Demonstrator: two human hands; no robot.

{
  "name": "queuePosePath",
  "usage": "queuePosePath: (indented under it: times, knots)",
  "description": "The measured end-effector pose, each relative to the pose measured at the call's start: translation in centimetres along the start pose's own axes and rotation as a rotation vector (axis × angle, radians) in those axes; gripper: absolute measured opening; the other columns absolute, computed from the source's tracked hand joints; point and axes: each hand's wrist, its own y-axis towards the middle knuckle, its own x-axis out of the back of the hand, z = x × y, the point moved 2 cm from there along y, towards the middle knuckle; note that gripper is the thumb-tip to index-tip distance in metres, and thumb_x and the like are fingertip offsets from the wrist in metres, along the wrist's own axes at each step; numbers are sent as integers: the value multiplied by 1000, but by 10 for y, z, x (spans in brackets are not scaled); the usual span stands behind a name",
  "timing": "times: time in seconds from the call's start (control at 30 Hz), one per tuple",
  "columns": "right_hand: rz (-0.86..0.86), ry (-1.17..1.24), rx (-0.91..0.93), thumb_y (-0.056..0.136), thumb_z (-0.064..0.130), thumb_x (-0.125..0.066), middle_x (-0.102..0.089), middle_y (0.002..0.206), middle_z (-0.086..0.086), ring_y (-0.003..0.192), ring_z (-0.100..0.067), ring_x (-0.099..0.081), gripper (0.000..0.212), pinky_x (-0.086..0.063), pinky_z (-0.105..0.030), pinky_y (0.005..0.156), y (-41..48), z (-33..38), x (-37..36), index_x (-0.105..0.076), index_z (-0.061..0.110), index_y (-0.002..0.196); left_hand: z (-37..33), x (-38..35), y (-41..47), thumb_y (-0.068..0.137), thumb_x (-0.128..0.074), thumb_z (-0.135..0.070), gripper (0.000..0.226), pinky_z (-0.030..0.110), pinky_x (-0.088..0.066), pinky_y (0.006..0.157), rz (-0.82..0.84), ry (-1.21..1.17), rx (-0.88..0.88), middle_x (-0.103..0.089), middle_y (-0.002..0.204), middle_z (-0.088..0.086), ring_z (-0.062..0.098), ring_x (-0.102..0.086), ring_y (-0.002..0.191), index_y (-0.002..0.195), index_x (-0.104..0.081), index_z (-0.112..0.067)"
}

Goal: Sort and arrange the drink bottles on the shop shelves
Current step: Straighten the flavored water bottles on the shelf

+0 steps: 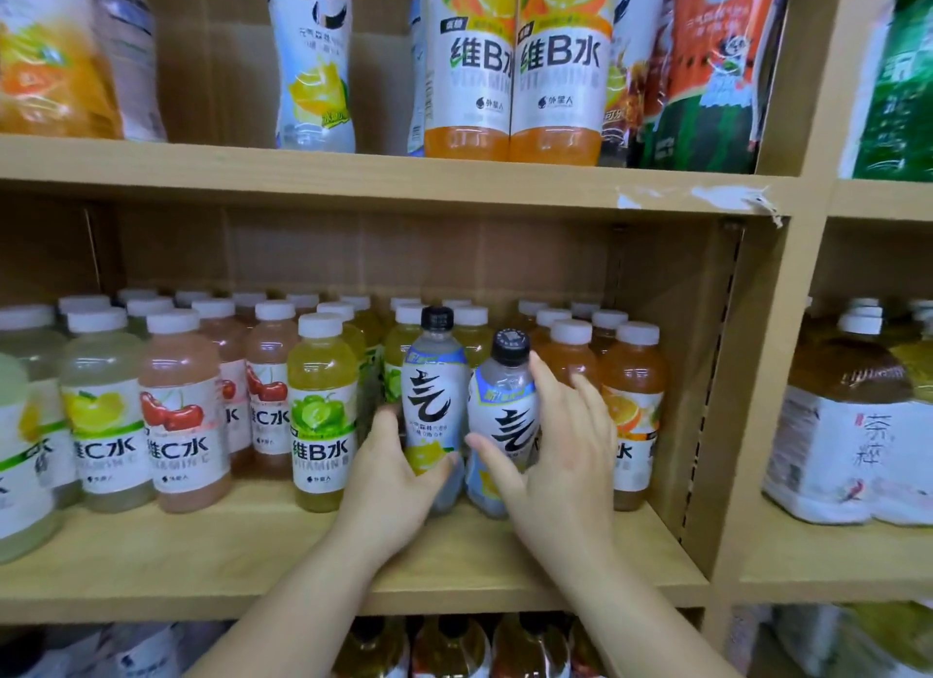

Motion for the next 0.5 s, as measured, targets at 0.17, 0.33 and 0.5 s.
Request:
queuePosePath:
  times: [0.17, 0.33, 0.5]
  knots:
    - [38, 236, -57, 89, 53, -61, -48, 136, 3, 127, -9, -48, 81, -45, -25, 99, -12, 8, 3, -20, 35, 156, -8, 5, -11, 83, -81, -33, 51, 32, -51, 82, -18, -31, -110, -66, 117, -11, 11, -63, 101, 121, -47, -28]
    - [-1, 279, -55, 89, 55, -60, -45, 132, 9, 125, 13, -38, 83, -31, -2, 98, -1, 30, 25, -20, 34, 158, -25, 28, -37, 82, -78, -37, 66, 21, -48, 97, -95, -181, -209, -58, 131, -27, 0, -56, 122, 137, -43, -41]
    - [-118, 325, 32, 85, 46, -72, -40, 126, 31, 122, 21, -36, 85, -28, 3, 94, 32, 76, 63, -29, 28, 157, -73, 89, -53, 79, -75, -46, 70, 27, -50, 98, -214, -260, -335, -60, 129, -28, -3, -57, 121, 141, -45, -38]
